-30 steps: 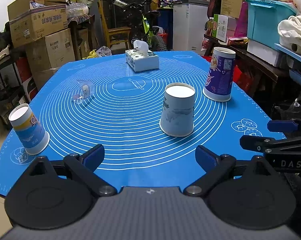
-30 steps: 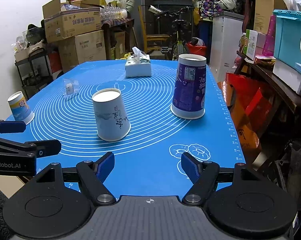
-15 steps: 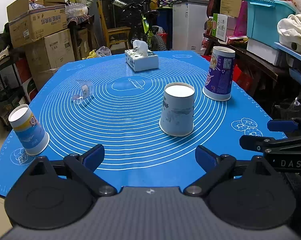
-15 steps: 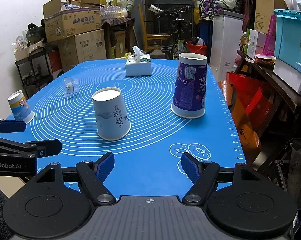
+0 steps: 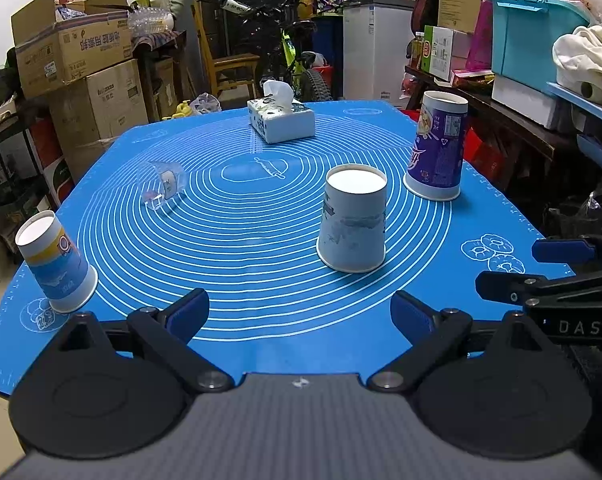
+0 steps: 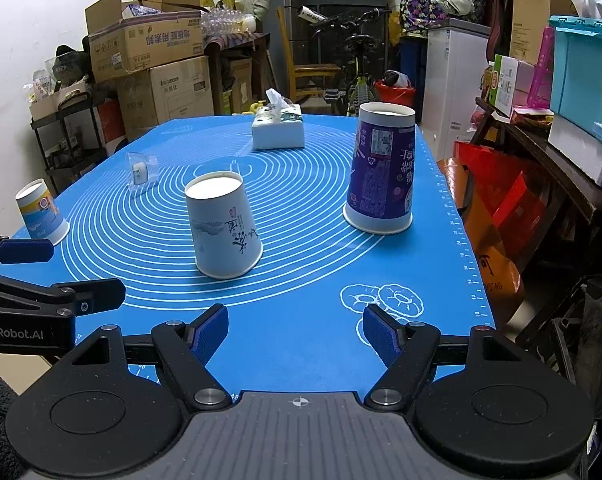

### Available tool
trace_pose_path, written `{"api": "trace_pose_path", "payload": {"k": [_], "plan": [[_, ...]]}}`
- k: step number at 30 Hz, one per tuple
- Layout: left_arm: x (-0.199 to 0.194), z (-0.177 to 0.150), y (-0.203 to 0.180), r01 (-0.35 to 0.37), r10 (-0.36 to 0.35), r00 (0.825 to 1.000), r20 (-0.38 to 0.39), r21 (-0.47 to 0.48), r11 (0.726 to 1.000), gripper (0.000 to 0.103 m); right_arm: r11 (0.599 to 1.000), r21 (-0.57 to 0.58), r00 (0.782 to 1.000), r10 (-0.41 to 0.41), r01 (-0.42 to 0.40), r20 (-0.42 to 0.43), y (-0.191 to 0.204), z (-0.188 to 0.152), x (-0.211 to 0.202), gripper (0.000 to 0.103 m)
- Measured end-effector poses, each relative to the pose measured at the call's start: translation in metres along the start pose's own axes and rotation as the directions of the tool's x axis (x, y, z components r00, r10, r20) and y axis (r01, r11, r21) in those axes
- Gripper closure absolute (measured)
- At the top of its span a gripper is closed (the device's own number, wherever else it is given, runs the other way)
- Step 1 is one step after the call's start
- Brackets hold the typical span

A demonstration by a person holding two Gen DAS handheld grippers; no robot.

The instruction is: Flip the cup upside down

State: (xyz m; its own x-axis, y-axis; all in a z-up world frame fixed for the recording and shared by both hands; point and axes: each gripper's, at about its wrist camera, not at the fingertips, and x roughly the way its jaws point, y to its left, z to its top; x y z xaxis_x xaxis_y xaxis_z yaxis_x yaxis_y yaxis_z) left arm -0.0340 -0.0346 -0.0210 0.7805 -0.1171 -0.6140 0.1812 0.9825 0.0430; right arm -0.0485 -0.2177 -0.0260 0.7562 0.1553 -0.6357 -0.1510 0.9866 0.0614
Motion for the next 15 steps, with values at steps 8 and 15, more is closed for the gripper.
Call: {"api": "trace_pose_path", "payload": {"k": [8,15], "plan": [[0.001,-0.001,-0.0002,0.0,0.0,1.0,-0.001,0.0,1.0,0.006,1.0,0.003,1.0,-0.001,0.001,-0.012,-0.0003,-0.0009,0.0027,0.024],[0.001,-0.0009,-0.0002,0.0,0.0,1.0,-0.002,0.0,1.0,0.006,1.0,0.006,1.0,0.0,0.001,-0.016,-0.0007,-0.0012,0.0033,0.024]]}}
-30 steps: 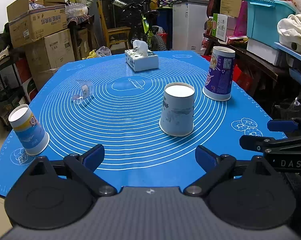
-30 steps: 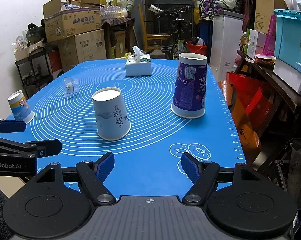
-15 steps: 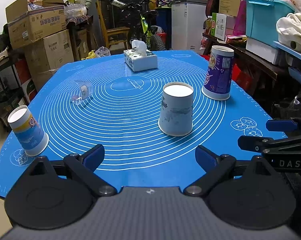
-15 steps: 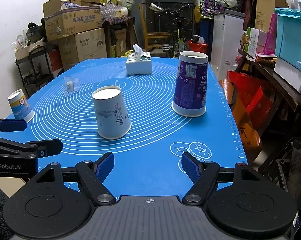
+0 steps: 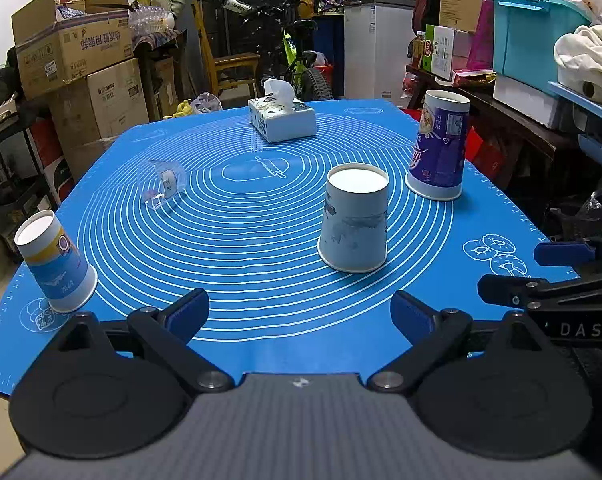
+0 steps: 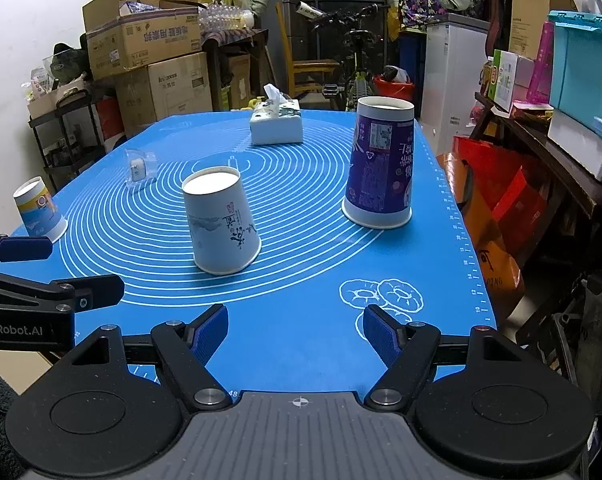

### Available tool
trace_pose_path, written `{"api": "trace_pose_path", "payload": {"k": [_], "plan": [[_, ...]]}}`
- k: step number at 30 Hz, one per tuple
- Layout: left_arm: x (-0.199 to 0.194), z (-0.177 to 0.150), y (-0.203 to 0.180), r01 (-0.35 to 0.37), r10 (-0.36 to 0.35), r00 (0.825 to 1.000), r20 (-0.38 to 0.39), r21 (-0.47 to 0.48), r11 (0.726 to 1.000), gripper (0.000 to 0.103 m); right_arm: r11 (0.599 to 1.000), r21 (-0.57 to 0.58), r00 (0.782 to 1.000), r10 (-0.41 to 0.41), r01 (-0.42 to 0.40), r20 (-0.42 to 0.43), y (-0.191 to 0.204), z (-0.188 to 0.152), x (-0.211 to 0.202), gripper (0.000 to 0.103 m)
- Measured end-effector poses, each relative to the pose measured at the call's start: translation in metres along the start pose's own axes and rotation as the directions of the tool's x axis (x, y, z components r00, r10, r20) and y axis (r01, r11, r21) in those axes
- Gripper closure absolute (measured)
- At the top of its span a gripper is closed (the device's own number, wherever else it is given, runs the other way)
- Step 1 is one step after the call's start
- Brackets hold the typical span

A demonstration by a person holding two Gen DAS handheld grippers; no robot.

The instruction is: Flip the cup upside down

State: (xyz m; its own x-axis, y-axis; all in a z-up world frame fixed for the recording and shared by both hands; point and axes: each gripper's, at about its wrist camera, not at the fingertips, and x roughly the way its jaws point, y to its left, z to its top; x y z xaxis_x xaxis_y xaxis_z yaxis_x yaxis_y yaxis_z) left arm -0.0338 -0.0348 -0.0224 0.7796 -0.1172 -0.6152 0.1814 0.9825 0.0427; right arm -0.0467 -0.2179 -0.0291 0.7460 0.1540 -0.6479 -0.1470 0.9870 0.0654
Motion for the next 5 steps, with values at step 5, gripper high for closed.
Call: {"api": "trace_pose_path", "payload": {"k": [5], "plan": [[0.0011,-0.0006,0.0002,-0.001,0.001,1.0,0.002,0.003,1.0,0.006,1.0,0.003,1.0,0.002,-0.002,0.0,-0.0002,0.0003,-0.0001,0.024]]}}
